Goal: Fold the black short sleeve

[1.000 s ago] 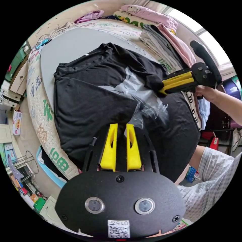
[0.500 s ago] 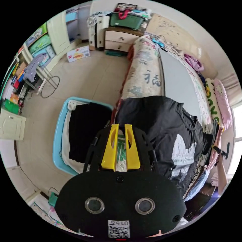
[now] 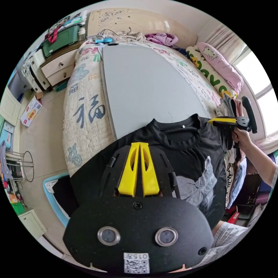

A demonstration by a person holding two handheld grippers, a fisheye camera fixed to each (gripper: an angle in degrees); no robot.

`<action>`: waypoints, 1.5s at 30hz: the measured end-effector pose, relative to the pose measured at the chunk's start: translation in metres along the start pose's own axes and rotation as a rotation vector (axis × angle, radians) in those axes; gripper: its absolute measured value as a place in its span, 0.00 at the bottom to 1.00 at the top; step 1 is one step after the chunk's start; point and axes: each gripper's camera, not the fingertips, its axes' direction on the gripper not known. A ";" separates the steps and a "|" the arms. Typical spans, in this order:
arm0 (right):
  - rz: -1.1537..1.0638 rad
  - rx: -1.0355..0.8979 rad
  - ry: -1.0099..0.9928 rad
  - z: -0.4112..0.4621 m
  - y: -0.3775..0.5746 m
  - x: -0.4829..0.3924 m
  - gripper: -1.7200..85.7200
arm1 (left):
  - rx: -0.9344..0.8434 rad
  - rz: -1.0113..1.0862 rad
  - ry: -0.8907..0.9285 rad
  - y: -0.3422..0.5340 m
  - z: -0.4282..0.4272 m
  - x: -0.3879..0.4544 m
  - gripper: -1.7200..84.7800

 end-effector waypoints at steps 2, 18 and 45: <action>-0.007 0.030 0.023 0.001 -0.006 0.000 0.01 | -0.009 0.008 -0.038 -0.007 0.007 0.000 0.01; 0.045 0.117 -0.169 -0.013 0.039 0.050 0.06 | 0.136 -0.117 0.078 0.041 -0.002 -0.044 0.06; 0.321 -0.456 -0.443 0.158 0.422 0.099 0.09 | -0.280 -0.589 0.317 0.456 0.058 -0.068 0.02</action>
